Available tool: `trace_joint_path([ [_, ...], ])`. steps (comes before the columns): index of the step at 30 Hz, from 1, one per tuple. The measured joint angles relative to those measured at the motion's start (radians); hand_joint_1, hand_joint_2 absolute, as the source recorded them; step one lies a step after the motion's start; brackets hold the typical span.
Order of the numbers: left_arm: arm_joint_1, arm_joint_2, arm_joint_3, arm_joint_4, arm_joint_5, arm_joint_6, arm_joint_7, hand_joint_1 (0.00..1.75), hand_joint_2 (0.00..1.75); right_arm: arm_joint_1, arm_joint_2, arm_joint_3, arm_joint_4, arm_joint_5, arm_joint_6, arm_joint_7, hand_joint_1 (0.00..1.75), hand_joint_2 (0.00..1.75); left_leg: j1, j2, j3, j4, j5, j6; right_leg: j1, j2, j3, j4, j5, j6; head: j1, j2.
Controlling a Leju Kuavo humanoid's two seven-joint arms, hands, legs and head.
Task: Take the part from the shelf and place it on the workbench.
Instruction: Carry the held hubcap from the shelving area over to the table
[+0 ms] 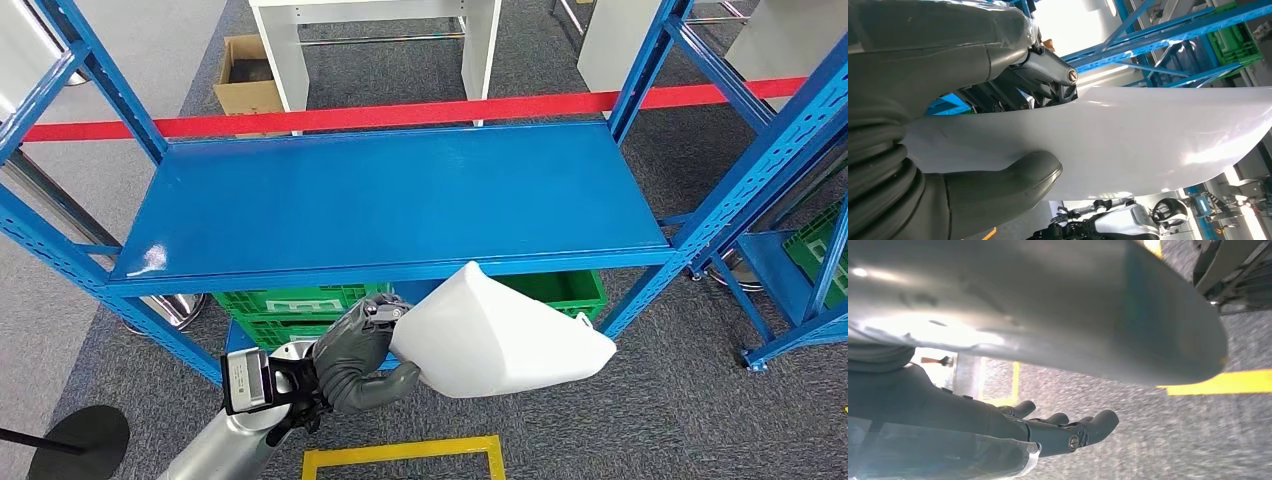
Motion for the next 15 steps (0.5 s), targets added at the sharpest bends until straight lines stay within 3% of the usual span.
trace_joint_path([
  [1, 0.0, 0.001, 0.0, 0.0, 0.0, 0.0, 0.0, 1.75, 1.75, 0.0, -0.001, -0.003, 0.0, 0.0, 0.0, 0.015, 0.0, 0.0, -0.001, 0.0, -0.008, 0.009, 0.003, -0.005, 0.0, 0.002, 0.029, -0.05, -0.004, -0.004, 0.0, 0.0],
  [2, 0.0, 0.002, 0.0, 0.0, 0.0, 0.0, 0.001, 1.75, 1.75, 0.0, -0.003, -0.006, 0.0, 0.0, 0.0, 0.029, 0.0, 0.0, -0.003, 0.0, -0.014, 0.014, 0.007, -0.01, 0.002, 0.003, 0.038, -0.071, -0.013, -0.01, -0.001, 0.0],
  [5, 0.004, 0.007, 0.0, 0.0, 0.0, 0.004, 0.004, 1.75, 1.75, 0.002, -0.009, -0.013, 0.0, 0.005, 0.003, 0.065, 0.0, 0.0, -0.001, -0.005, -0.029, 0.026, 0.006, -0.025, 0.002, 0.002, 0.019, -0.071, 0.0, -0.04, -0.003, 0.0],
  [7, 0.01, 0.011, 0.001, 0.0, -0.001, 0.008, 0.006, 1.75, 1.75, 0.004, -0.016, -0.014, -0.001, 0.008, 0.009, 0.075, 0.0, 0.0, 0.003, -0.011, -0.055, 0.085, -0.062, -0.037, -0.001, -0.001, -0.005, -0.072, 0.02, -0.057, -0.006, 0.0],
  [9, 0.014, 0.013, 0.001, 0.0, -0.001, 0.012, 0.007, 1.75, 1.75, 0.006, -0.023, -0.016, -0.001, 0.009, 0.016, 0.072, 0.0, 0.0, 0.007, -0.014, -0.091, 0.207, -0.159, -0.045, 0.0, -0.002, -0.032, -0.071, 0.042, -0.063, -0.01, 0.0],
  [10, 0.016, 0.014, 0.001, 0.0, -0.001, 0.012, 0.008, 1.75, 1.75, 0.006, -0.026, -0.017, -0.001, 0.009, 0.02, 0.067, 0.0, 0.0, 0.008, -0.014, -0.102, 0.265, -0.183, -0.047, 0.001, -0.002, -0.046, -0.071, 0.053, -0.062, -0.01, 0.0],
  [11, 0.018, 0.014, 0.001, 0.0, -0.001, 0.012, 0.008, 1.75, 1.75, 0.007, -0.029, -0.018, -0.001, 0.008, 0.024, 0.058, 0.0, 0.0, 0.009, -0.014, -0.101, 0.298, -0.184, -0.047, 0.002, -0.003, -0.061, -0.07, 0.064, -0.061, -0.01, 0.0],
  [12, 0.019, 0.014, 0.0, 0.001, -0.001, 0.012, 0.009, 1.75, 1.75, 0.007, -0.031, -0.019, -0.001, 0.008, 0.028, 0.047, 0.0, 0.0, 0.009, -0.014, -0.082, 0.298, -0.165, -0.045, 0.002, -0.003, -0.074, -0.07, 0.075, -0.06, -0.01, 0.0],
  [13, 0.02, 0.014, 0.0, 0.001, -0.002, 0.012, 0.01, 1.75, 1.75, 0.007, -0.032, -0.02, -0.001, 0.008, 0.031, 0.034, 0.0, 0.0, 0.008, -0.014, -0.045, 0.261, -0.135, -0.041, 0.003, -0.003, -0.086, -0.07, 0.085, -0.058, -0.01, 0.0],
  [15, 0.017, 0.012, 0.0, 0.0, -0.004, 0.011, 0.012, 1.75, 1.75, 0.006, -0.031, -0.021, -0.001, 0.008, 0.038, 0.006, 0.0, 0.0, 0.005, -0.016, 0.067, 0.114, -0.103, -0.029, 0.004, -0.002, -0.101, -0.069, 0.102, -0.052, -0.01, 0.0],
])
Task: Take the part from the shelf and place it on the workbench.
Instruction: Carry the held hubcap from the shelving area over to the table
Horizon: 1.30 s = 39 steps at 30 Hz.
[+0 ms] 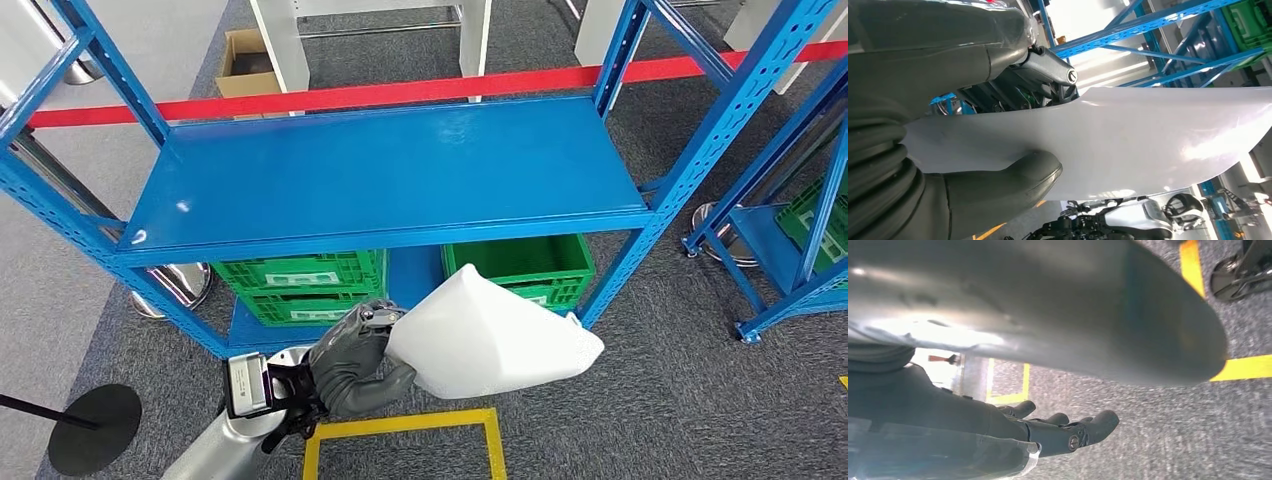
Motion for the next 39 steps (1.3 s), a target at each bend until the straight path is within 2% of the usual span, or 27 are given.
trace_joint_path([
  [1, -0.002, -0.002, 0.0, -0.001, -0.002, -0.001, 0.001, 1.75, 1.75, 0.0, 0.001, 0.0, 0.0, 0.0, 0.003, -0.012, 0.0, 0.0, -0.003, -0.001, 0.047, -0.068, -0.003, 0.005, 0.0, 0.0, -0.003, -0.001, 0.009, 0.005, 0.0, 0.0],
  [2, -0.004, -0.003, -0.001, -0.002, -0.003, -0.002, 0.002, 1.75, 1.75, -0.001, 0.001, 0.0, 0.0, 0.0, 0.005, -0.023, 0.0, 0.0, -0.006, -0.002, 0.074, -0.114, -0.011, 0.011, -0.001, 0.0, -0.005, -0.003, 0.017, 0.012, 0.0, 0.0],
  [3, -0.006, -0.003, -0.001, -0.003, -0.004, -0.004, 0.002, 1.75, 1.75, -0.001, 0.002, 0.0, 0.0, 0.0, 0.008, -0.034, 0.0, 0.0, -0.01, -0.003, 0.084, -0.136, -0.016, 0.016, -0.001, 0.0, -0.005, -0.006, 0.027, 0.019, 0.0, 0.0],
  [5, -0.008, -0.004, -0.003, -0.003, -0.005, -0.007, 0.004, 1.75, 1.75, -0.001, 0.002, 0.0, 0.0, -0.002, 0.013, -0.052, 0.0, 0.0, -0.01, -0.001, 0.07, -0.143, 0.001, 0.029, -0.005, 0.0, -0.008, -0.01, 0.035, 0.032, 0.0, 0.0],
  [6, -0.009, -0.005, -0.004, -0.003, -0.005, -0.009, 0.005, 1.75, 1.75, 0.0, 0.002, -0.001, 0.0, -0.004, 0.016, -0.059, 0.0, 0.0, -0.009, 0.001, 0.061, -0.145, 0.014, 0.038, -0.005, 0.0, -0.015, 0.003, 0.016, 0.037, 0.002, 0.0],
  [7, -0.009, -0.005, -0.005, -0.003, -0.006, -0.009, 0.006, 1.75, 1.75, 0.0, 0.002, -0.001, 0.0, -0.006, 0.017, -0.065, 0.0, 0.0, -0.006, 0.003, 0.05, -0.148, 0.028, 0.044, -0.005, 0.001, -0.027, 0.036, -0.023, 0.041, 0.004, 0.0],
  [9, -0.01, -0.007, -0.008, -0.003, -0.009, -0.008, 0.008, 1.75, 1.75, 0.001, -0.001, -0.002, 0.0, -0.011, 0.018, -0.073, 0.0, 0.0, -0.006, 0.005, 0.021, -0.147, 0.05, 0.051, -0.005, 0.001, -0.06, 0.156, -0.126, 0.047, 0.008, 0.0],
  [10, -0.01, -0.007, -0.009, -0.003, -0.011, -0.007, 0.008, 1.75, 1.75, 0.001, -0.002, -0.003, 0.0, -0.014, 0.018, -0.075, 0.0, 0.0, -0.007, 0.006, 0.006, -0.146, 0.061, 0.052, -0.005, 0.001, -0.072, 0.222, -0.158, 0.05, 0.008, 0.0],
  [11, -0.009, -0.007, -0.011, -0.003, -0.013, -0.006, 0.008, 1.75, 1.75, 0.001, -0.003, -0.004, 0.0, -0.016, 0.018, -0.077, 0.0, 0.0, -0.007, 0.007, -0.006, -0.145, 0.072, 0.051, -0.004, 0.001, -0.075, 0.268, -0.163, 0.051, 0.008, 0.0],
  [12, -0.009, -0.007, -0.012, -0.003, -0.014, -0.006, 0.008, 1.75, 1.75, 0.001, -0.003, -0.006, 0.0, -0.018, 0.019, -0.077, 0.0, 0.0, -0.007, 0.009, -0.019, -0.144, 0.081, 0.05, -0.004, 0.001, -0.061, 0.281, -0.146, 0.052, 0.009, 0.0],
  [13, -0.009, -0.007, -0.014, -0.003, -0.014, -0.006, 0.008, 1.75, 1.75, 0.001, -0.003, -0.009, 0.0, -0.021, 0.019, -0.078, 0.0, 0.0, -0.007, 0.01, -0.029, -0.142, 0.09, 0.048, -0.005, 0.001, -0.029, 0.257, -0.116, 0.051, 0.008, 0.0],
  [14, -0.009, -0.007, -0.014, -0.003, -0.015, -0.005, 0.008, 1.75, 1.75, 0.001, -0.003, -0.012, 0.0, -0.024, 0.02, -0.078, 0.0, 0.0, -0.007, 0.01, -0.039, -0.138, 0.097, 0.045, -0.005, 0.0, 0.02, 0.197, -0.09, 0.049, 0.008, 0.0],
  [15, -0.009, -0.007, -0.015, -0.003, -0.016, -0.004, 0.008, 1.75, 1.75, 0.001, -0.004, -0.016, 0.0, -0.027, 0.02, -0.078, 0.0, 0.0, -0.008, 0.011, -0.048, -0.132, 0.102, 0.041, -0.004, 0.0, 0.076, 0.122, -0.081, 0.047, 0.008, 0.0],
  [17, -0.01, -0.007, -0.016, -0.005, -0.02, -0.001, 0.009, 1.75, 1.75, 0.001, -0.003, -0.022, 0.0, -0.037, 0.02, -0.082, 0.0, 0.0, -0.011, 0.011, -0.063, -0.119, 0.108, 0.032, -0.002, 0.002, 0.15, 0.005, -0.099, 0.038, 0.008, 0.0],
  [19, -0.01, -0.007, -0.018, -0.007, -0.027, 0.005, 0.01, 1.75, 1.75, 0.002, -0.002, -0.032, 0.0, -0.052, 0.018, -0.086, 0.0, 0.0, -0.012, 0.011, -0.073, -0.112, 0.116, 0.022, -0.001, 0.003, 0.157, -0.026, -0.117, 0.022, 0.006, 0.0],
  [21, -0.01, -0.006, -0.021, -0.007, -0.03, 0.011, 0.01, 1.75, 1.75, 0.004, 0.0, -0.046, 0.0, -0.072, 0.013, -0.088, 0.0, 0.0, -0.01, 0.007, -0.085, -0.097, 0.103, 0.009, -0.003, 0.002, 0.149, -0.028, -0.112, 0.005, 0.005, 0.0],
  [23, -0.011, -0.004, -0.025, -0.008, -0.031, 0.018, 0.01, 1.75, 1.75, 0.005, 0.002, -0.064, 0.0, -0.096, 0.006, -0.087, 0.0, 0.0, -0.005, 0.003, -0.117, -0.019, 0.039, -0.005, -0.004, 0.001, 0.138, -0.029, -0.102, -0.008, 0.002, 0.0],
  [25, -0.01, -0.002, -0.029, -0.008, -0.031, 0.021, 0.009, 1.75, 1.75, 0.004, 0.002, -0.085, 0.0, -0.117, -0.003, -0.082, 0.0, 0.0, 0.001, 0.002, -0.162, 0.107, -0.033, -0.014, -0.003, 0.003, 0.124, -0.028, -0.091, -0.013, 0.001, 0.0],
  [26, -0.009, -0.001, -0.031, -0.008, -0.031, 0.021, 0.009, 1.75, 1.75, 0.005, 0.002, -0.095, 0.0, -0.127, -0.009, -0.079, 0.0, 0.0, 0.003, 0.002, -0.174, 0.15, -0.046, -0.015, -0.002, 0.006, 0.118, -0.027, -0.086, -0.013, 0.001, 0.0],
  [27, -0.009, -0.001, -0.033, -0.008, -0.031, 0.021, 0.009, 1.75, 1.75, 0.005, 0.002, -0.105, 0.0, -0.137, -0.015, -0.076, 0.0, 0.0, 0.004, 0.001, -0.17, 0.159, -0.04, -0.015, -0.002, 0.009, 0.114, -0.027, -0.083, -0.011, 0.0, 0.0],
  [28, -0.009, -0.002, -0.034, -0.009, -0.031, 0.021, 0.009, 1.75, 1.75, 0.005, 0.003, -0.116, 0.0, -0.147, -0.022, -0.074, 0.0, 0.0, 0.004, -0.001, -0.147, 0.129, -0.017, -0.013, -0.001, 0.014, 0.112, -0.027, -0.079, -0.009, 0.0, 0.0],
  [30, -0.009, -0.008, -0.038, -0.012, -0.031, 0.02, 0.009, 1.75, 1.75, 0.004, 0.005, -0.135, 0.0, -0.167, -0.039, -0.072, 0.0, 0.0, 0.003, -0.022, -0.065, -0.002, 0.04, -0.001, -0.001, 0.025, 0.111, -0.027, -0.075, -0.004, 0.001, 0.0],
  [32, -0.011, -0.015, -0.04, -0.017, -0.032, 0.019, 0.01, 1.75, 1.75, 0.0, 0.008, -0.15, 0.0, -0.175, -0.048, -0.072, 0.0, 0.0, 0.001, -0.05, -0.007, -0.101, 0.064, 0.009, -0.003, 0.037, 0.105, -0.027, -0.069, 0.005, 0.002, 0.0],
  [33, -0.011, -0.017, -0.04, -0.02, -0.034, 0.019, 0.012, 1.75, 1.75, -0.002, 0.009, -0.156, 0.0, -0.177, -0.051, -0.073, 0.0, 0.0, -0.002, -0.055, 0.002, -0.117, 0.062, 0.013, -0.005, 0.043, 0.1, -0.027, -0.065, 0.011, 0.002, 0.0],
  [36, -0.011, -0.026, -0.04, -0.031, -0.05, 0.027, 0.021, 1.75, 1.75, -0.004, 0.008, -0.169, 0.0, -0.178, -0.052, -0.08, 0.0, 0.0, 0.0, -0.031, 0.003, -0.136, 0.064, 0.024, -0.008, 0.052, 0.084, -0.017, -0.065, 0.027, 0.0, 0.0],
  [37, -0.01, -0.029, -0.039, -0.036, -0.058, 0.034, 0.023, 1.75, 1.75, -0.004, 0.007, -0.172, 0.0, -0.178, -0.052, -0.083, 0.0, 0.0, 0.004, -0.022, 0.003, -0.142, 0.067, 0.028, -0.006, 0.043, 0.069, 0.01, -0.082, 0.03, 0.001, 0.0],
  [39, -0.002, -0.032, -0.034, -0.042, -0.078, 0.051, 0.027, 1.75, 1.75, -0.005, 0.003, -0.176, -0.001, -0.178, -0.052, -0.089, 0.0, 0.0, 0.005, -0.003, 0.002, -0.146, 0.07, 0.034, -0.003, 0.021, 0.014, 0.122, -0.141, 0.036, 0.004, 0.0],
])
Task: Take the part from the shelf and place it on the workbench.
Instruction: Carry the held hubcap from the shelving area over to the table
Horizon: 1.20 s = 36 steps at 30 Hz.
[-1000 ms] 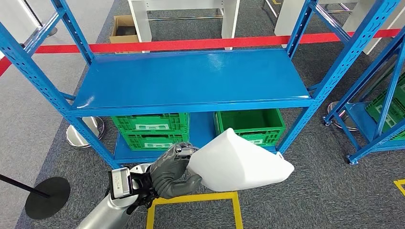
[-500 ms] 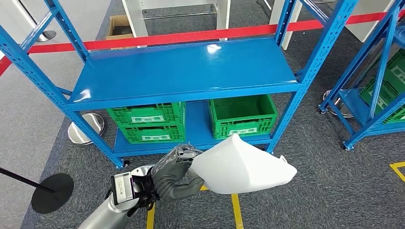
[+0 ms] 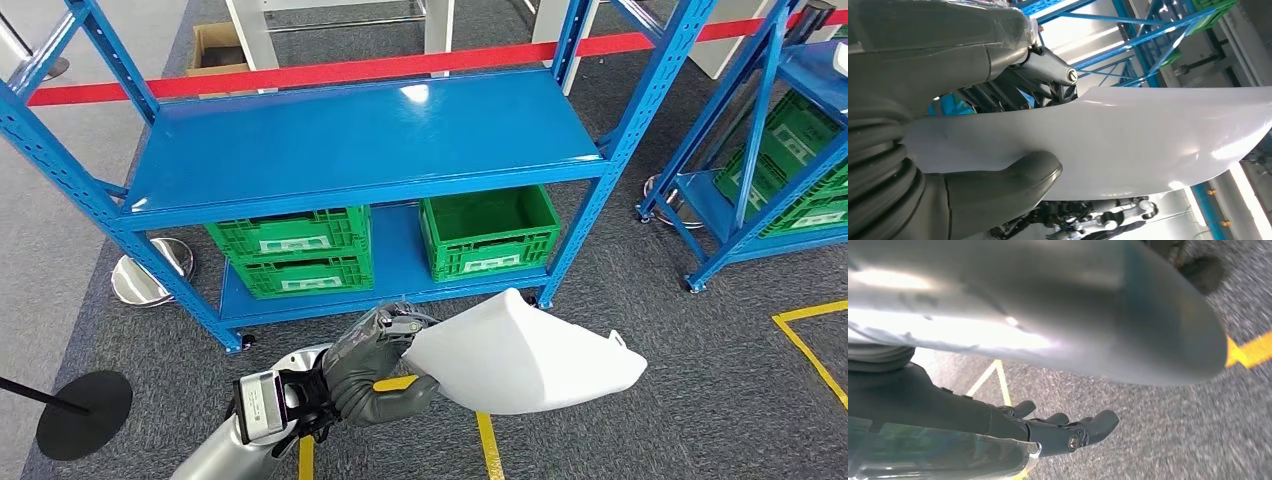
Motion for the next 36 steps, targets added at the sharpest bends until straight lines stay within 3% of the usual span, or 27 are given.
trace_joint_path([
  [2, 0.015, 0.0, 0.007, -0.002, -0.02, 0.016, 0.002, 1.75, 1.75, 0.001, -0.005, -0.002, 0.0, 0.0, -0.003, -0.004, 0.0, 0.0, -0.001, 0.02, -0.001, 0.001, 0.0, 0.001, 0.0, -0.008, -0.056, 0.12, -0.043, 0.006, 0.001, 0.0],
  [3, 0.023, 0.0, 0.009, -0.002, -0.027, 0.021, 0.002, 1.75, 1.75, 0.002, -0.006, -0.004, 0.0, -0.002, -0.006, -0.005, 0.0, 0.0, -0.002, 0.029, -0.001, 0.002, 0.0, 0.001, 0.0, -0.01, -0.063, 0.137, -0.039, 0.008, 0.001, 0.0],
  [4, 0.029, 0.0, 0.012, -0.003, -0.031, 0.024, 0.001, 1.75, 1.75, 0.004, -0.006, -0.007, -0.001, -0.003, -0.009, -0.006, 0.0, 0.0, -0.001, 0.036, -0.001, 0.003, -0.001, 0.0, -0.001, -0.014, -0.051, 0.116, -0.019, 0.009, 0.001, 0.0],
  [6, 0.036, 0.0, 0.017, -0.004, -0.035, 0.029, -0.001, 1.75, 1.75, 0.006, -0.008, -0.013, -0.001, -0.006, -0.013, -0.006, 0.0, 0.0, -0.001, 0.05, -0.002, 0.01, -0.005, -0.006, -0.002, -0.037, 0.019, -0.019, 0.043, 0.01, 0.001, 0.0],
  [8, 0.039, 0.0, 0.023, -0.006, -0.039, 0.033, -0.004, 1.75, 1.75, 0.004, -0.009, -0.017, -0.001, -0.008, -0.016, -0.006, 0.0, 0.0, -0.005, 0.061, -0.007, 0.023, -0.013, -0.017, -0.001, -0.055, 0.066, -0.12, 0.075, 0.001, 0.002, 0.0],
  [11, 0.045, -0.002, 0.029, -0.01, -0.06, 0.045, -0.016, 1.75, 1.75, 0.004, -0.008, -0.022, -0.001, -0.016, -0.022, -0.006, 0.0, 0.0, -0.008, 0.072, -0.013, 0.031, -0.016, -0.027, 0.003, -0.04, 0.062, -0.129, 0.077, -0.021, 0.002, 0.0],
  [12, 0.047, -0.004, 0.032, -0.011, -0.067, 0.051, -0.02, 1.75, 1.75, 0.004, -0.007, -0.025, -0.001, -0.019, -0.024, -0.009, 0.0, 0.0, -0.006, 0.066, -0.017, 0.038, -0.024, -0.031, 0.002, -0.034, 0.061, -0.129, 0.079, -0.026, 0.001, 0.0],
  [14, 0.049, -0.005, 0.037, -0.013, -0.077, 0.06, -0.027, 1.75, 1.75, 0.003, -0.006, -0.027, -0.001, -0.019, -0.023, -0.021, 0.0, 0.0, -0.001, 0.037, -0.047, 0.105, -0.07, -0.041, -0.001, -0.022, 0.056, -0.129, 0.084, -0.035, 0.0, 0.0],
  [16, 0.049, -0.004, 0.041, -0.012, -0.083, 0.063, -0.039, 1.75, 1.75, 0.0, -0.006, -0.027, -0.001, -0.016, -0.018, -0.044, 0.0, 0.0, 0.001, 0.011, -0.112, 0.243, -0.139, -0.046, -0.001, -0.008, 0.049, -0.129, 0.088, -0.042, -0.001, 0.0],
  [17, 0.049, -0.002, 0.041, -0.009, -0.085, 0.06, -0.045, 1.75, 1.75, 0.0, -0.006, -0.027, -0.001, -0.016, -0.014, -0.056, 0.0, 0.0, 0.001, 0.007, -0.141, 0.304, -0.16, -0.046, 0.0, 0.0, 0.045, -0.129, 0.09, -0.044, -0.001, 0.0],
  [18, 0.047, 0.0, 0.04, -0.005, -0.085, 0.055, -0.05, 1.75, 1.75, 0.0, -0.007, -0.027, -0.001, -0.016, -0.01, -0.068, 0.0, 0.0, 0.001, 0.005, -0.156, 0.333, -0.162, -0.045, 0.001, 0.009, 0.043, -0.129, 0.092, -0.045, 0.0, 0.0],
  [19, 0.045, 0.001, 0.038, 0.001, -0.081, 0.048, -0.053, 1.75, 1.75, 0.0, -0.009, -0.028, -0.001, -0.017, -0.005, -0.077, 0.0, 0.0, 0.001, 0.003, -0.15, 0.321, -0.143, -0.041, 0.003, 0.019, 0.043, -0.129, 0.093, -0.045, 0.0, 0.0],
  [20, 0.039, 0.001, 0.037, 0.009, -0.073, 0.037, -0.055, 1.75, 1.75, -0.001, -0.012, -0.028, -0.001, -0.019, 0.001, -0.084, 0.0, 0.0, 0.001, -0.003, -0.124, 0.267, -0.109, -0.035, 0.004, 0.03, 0.043, -0.129, 0.095, -0.043, 0.0, 0.0],
  [22, 0.019, 0.001, 0.033, 0.026, -0.049, 0.013, -0.059, 1.75, 1.75, -0.004, -0.016, -0.029, -0.001, -0.023, 0.011, -0.09, 0.0, 0.0, -0.001, -0.048, -0.052, 0.121, -0.042, -0.017, 0.005, 0.05, 0.042, -0.129, 0.099, -0.039, 0.002, 0.0],
  [24, -0.004, 0.0, 0.029, 0.044, -0.018, -0.014, -0.061, 1.75, 1.75, -0.008, -0.022, -0.032, -0.001, -0.029, 0.014, -0.09, 0.0, 0.0, -0.004, -0.087, -0.017, 0.043, -0.021, -0.005, -0.001, 0.07, 0.033, -0.129, 0.105, -0.028, 0.002, 0.0],
  [25, -0.014, 0.0, 0.027, 0.053, -0.001, -0.027, -0.061, 1.75, 1.75, -0.009, -0.024, -0.034, -0.002, -0.033, 0.014, -0.09, 0.0, 0.0, -0.006, -0.089, -0.015, 0.036, -0.024, -0.004, -0.004, 0.08, 0.027, -0.13, 0.11, -0.021, 0.002, 0.0],
  [26, -0.022, -0.002, 0.025, 0.06, 0.015, -0.039, -0.061, 1.75, 1.75, -0.009, -0.027, -0.037, -0.002, -0.036, 0.013, -0.089, 0.0, 0.0, -0.006, -0.078, -0.013, 0.031, -0.022, -0.004, -0.007, 0.091, 0.023, -0.133, 0.114, -0.013, 0.0, 0.0],
  [28, -0.035, -0.006, 0.022, 0.07, 0.035, -0.054, -0.061, 1.75, 1.75, -0.006, -0.028, -0.041, -0.002, -0.039, 0.012, -0.086, 0.0, 0.0, -0.002, -0.052, -0.007, 0.02, -0.013, 0.0, -0.006, 0.07, 0.01, -0.117, 0.106, -0.003, 0.002, 0.0],
  [29, -0.039, -0.009, 0.02, 0.075, 0.041, -0.057, -0.061, 1.75, 1.75, -0.006, -0.029, -0.043, -0.002, -0.039, 0.011, -0.084, 0.0, 0.0, 0.0, -0.037, -0.004, 0.014, -0.008, 0.001, -0.003, 0.046, -0.007, -0.083, 0.085, 0.0, 0.004, 0.0],
  [31, -0.043, -0.01, 0.02, 0.085, 0.052, -0.064, -0.06, 1.75, 1.75, -0.009, -0.031, -0.044, -0.002, -0.04, 0.007, -0.081, 0.0, 0.0, -0.001, -0.005, -0.004, 0.013, -0.006, 0.004, 0.0, 0.001, -0.064, 0.041, 0.02, 0.007, 0.008, 0.0],
  [33, -0.046, -0.01, 0.018, 0.097, 0.069, -0.071, -0.058, 1.75, 1.75, -0.008, -0.032, -0.045, -0.002, -0.041, 0.002, -0.076, 0.0, 0.0, -0.002, 0.025, -0.006, 0.013, -0.007, 0.005, 0.0, -0.01, -0.108, 0.143, -0.014, 0.013, 0.008, 0.0],
  [34, -0.049, -0.011, 0.017, 0.102, 0.077, -0.074, -0.057, 1.75, 1.75, -0.006, -0.033, -0.046, -0.002, -0.041, -0.001, -0.073, 0.0, 0.0, -0.002, 0.038, -0.007, 0.014, -0.008, 0.004, -0.001, -0.013, -0.103, 0.141, -0.005, 0.015, 0.008, 0.0],
  [36, -0.059, -0.011, 0.014, 0.111, 0.089, -0.075, -0.057, 1.75, 1.75, -0.001, -0.037, -0.048, -0.002, -0.04, -0.004, -0.068, 0.0, 0.0, -0.002, 0.06, -0.006, 0.017, -0.011, 0.0, -0.002, -0.033, -0.035, 0.025, 0.051, 0.015, 0.009, 0.0],
])
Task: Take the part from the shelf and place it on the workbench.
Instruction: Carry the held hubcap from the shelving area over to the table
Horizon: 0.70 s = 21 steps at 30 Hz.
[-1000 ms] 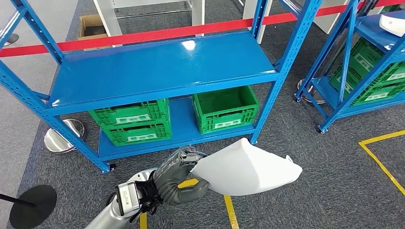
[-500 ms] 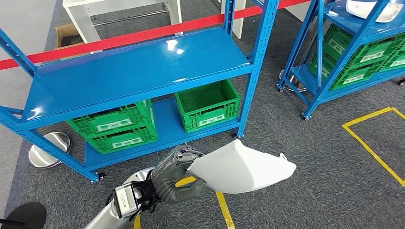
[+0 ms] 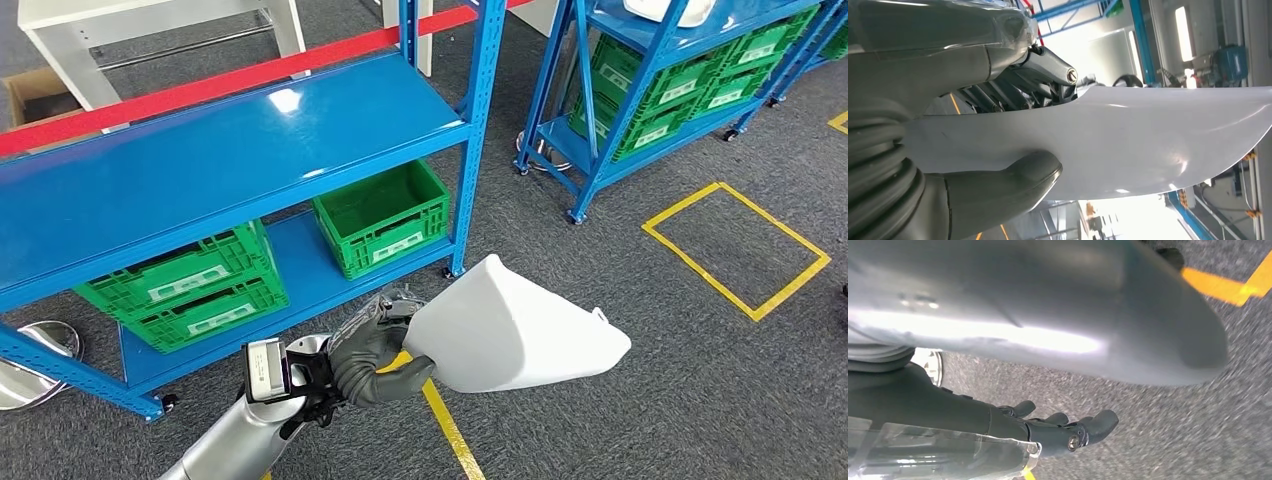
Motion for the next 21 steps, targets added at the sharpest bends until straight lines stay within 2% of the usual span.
trace_joint_path([
  [2, -0.01, 0.0, -0.002, 0.006, 0.007, 0.0, -0.001, 1.75, 1.75, -0.002, -0.004, 0.0, -0.001, 0.001, 0.0, 0.002, 0.0, 0.0, -0.005, 0.017, -0.002, 0.009, -0.008, -0.009, 0.003, -0.028, 0.067, -0.122, 0.036, -0.009, -0.001, 0.0],
  [3, -0.013, 0.0, -0.004, 0.008, 0.009, 0.0, -0.002, 1.75, 1.75, -0.002, -0.006, 0.0, -0.001, 0.001, 0.0, 0.003, 0.0, 0.0, -0.008, 0.024, -0.003, 0.013, -0.011, -0.014, 0.005, -0.034, 0.08, -0.149, 0.041, -0.015, -0.002, 0.0],
  [5, -0.017, 0.0, -0.007, 0.011, 0.012, 0.0, -0.002, 1.75, 1.75, -0.001, -0.007, -0.001, -0.002, 0.001, 0.0, 0.004, 0.0, 0.0, -0.01, 0.037, -0.003, 0.016, -0.013, -0.019, 0.008, -0.02, 0.077, -0.154, 0.041, -0.031, -0.004, 0.0],
  [6, -0.018, 0.0, -0.009, 0.013, 0.012, 0.0, -0.002, 1.75, 1.75, 0.0, -0.007, -0.001, -0.002, 0.001, 0.0, 0.004, 0.0, 0.0, -0.008, 0.035, -0.005, 0.018, -0.017, -0.024, 0.007, -0.013, 0.074, -0.154, 0.043, -0.036, -0.004, 0.0],
  [8, -0.02, 0.001, -0.009, 0.014, 0.012, 0.001, -0.003, 1.75, 1.75, 0.0, -0.008, -0.001, -0.002, 0.001, -0.001, 0.005, 0.0, 0.0, -0.003, 0.0, -0.025, 0.06, -0.052, -0.035, 0.002, 0.003, 0.07, -0.155, 0.048, -0.047, -0.005, 0.0],
  [10, -0.02, 0.003, -0.009, 0.017, 0.013, 0.005, -0.006, 1.75, 1.75, -0.003, -0.009, -0.001, -0.004, 0.002, -0.001, 0.005, 0.0, 0.0, 0.001, -0.044, -0.081, 0.184, -0.121, -0.042, 0.001, 0.019, 0.064, -0.155, 0.052, -0.054, -0.005, 0.0],
  [11, -0.019, 0.005, -0.009, 0.019, 0.013, 0.007, -0.009, 1.75, 1.75, -0.003, -0.009, -0.001, -0.004, 0.003, -0.001, 0.005, 0.0, 0.0, 0.001, -0.053, -0.115, 0.257, -0.151, -0.042, 0.001, 0.028, 0.061, -0.155, 0.054, -0.057, -0.005, 0.0],
  [12, -0.017, 0.008, -0.009, 0.02, 0.014, 0.01, -0.013, 1.75, 1.75, -0.002, -0.009, -0.001, -0.004, 0.004, -0.001, 0.005, 0.0, 0.0, 0.002, -0.055, -0.14, 0.308, -0.165, -0.042, 0.001, 0.038, 0.058, -0.155, 0.056, -0.058, -0.005, 0.0],
  [13, -0.016, 0.01, -0.009, 0.02, 0.015, 0.012, -0.018, 1.75, 1.75, -0.002, -0.009, -0.001, -0.004, 0.005, 0.0, 0.004, 0.0, 0.0, 0.002, -0.057, -0.147, 0.322, -0.159, -0.041, 0.001, 0.049, 0.057, -0.155, 0.058, -0.057, -0.005, 0.0],
  [14, -0.016, 0.013, -0.008, 0.02, 0.015, 0.016, -0.025, 1.75, 1.75, -0.001, -0.01, -0.001, -0.004, 0.007, 0.0, 0.004, 0.0, 0.0, 0.002, -0.059, -0.135, 0.295, -0.134, -0.039, 0.001, 0.06, 0.056, -0.155, 0.059, -0.056, -0.005, 0.0],
  [15, -0.015, 0.015, -0.007, 0.02, 0.015, 0.02, -0.032, 1.75, 1.75, 0.0, -0.011, -0.001, -0.004, 0.009, 0.0, 0.003, 0.0, 0.0, 0.002, -0.068, -0.103, 0.231, -0.097, -0.035, 0.001, 0.072, 0.057, -0.155, 0.061, -0.053, -0.005, 0.0],
  [17, -0.015, 0.019, -0.001, 0.018, 0.014, 0.029, -0.046, 1.75, 1.75, -0.002, -0.013, -0.001, -0.005, 0.012, 0.0, -0.002, 0.0, 0.0, 0.003, -0.108, -0.033, 0.087, -0.04, -0.028, 0.001, 0.094, 0.054, -0.154, 0.065, -0.046, -0.005, 0.0],
  [18, -0.015, 0.022, 0.003, 0.017, 0.012, 0.032, -0.051, 1.75, 1.75, -0.004, -0.014, -0.001, -0.005, 0.014, 0.001, -0.005, 0.0, 0.0, 0.003, -0.124, -0.012, 0.043, -0.028, -0.026, 0.001, 0.104, 0.051, -0.154, 0.069, -0.04, -0.004, 0.0],
  [19, -0.013, 0.024, 0.006, 0.015, 0.01, 0.034, -0.054, 1.75, 1.75, -0.005, -0.015, -0.001, -0.005, 0.015, 0.003, -0.008, 0.0, 0.0, 0.002, -0.132, -0.004, 0.025, -0.026, -0.025, 0.0, 0.114, 0.047, -0.154, 0.073, -0.034, -0.004, 0.0],
  [21, -0.011, 0.028, 0.009, 0.008, 0.004, 0.036, -0.056, 1.75, 1.75, -0.004, -0.018, 0.0, -0.005, 0.018, 0.011, -0.011, 0.0, 0.0, 0.001, -0.115, -0.002, 0.021, -0.022, -0.018, -0.005, 0.127, 0.04, -0.155, 0.079, -0.022, -0.004, 0.0],
])
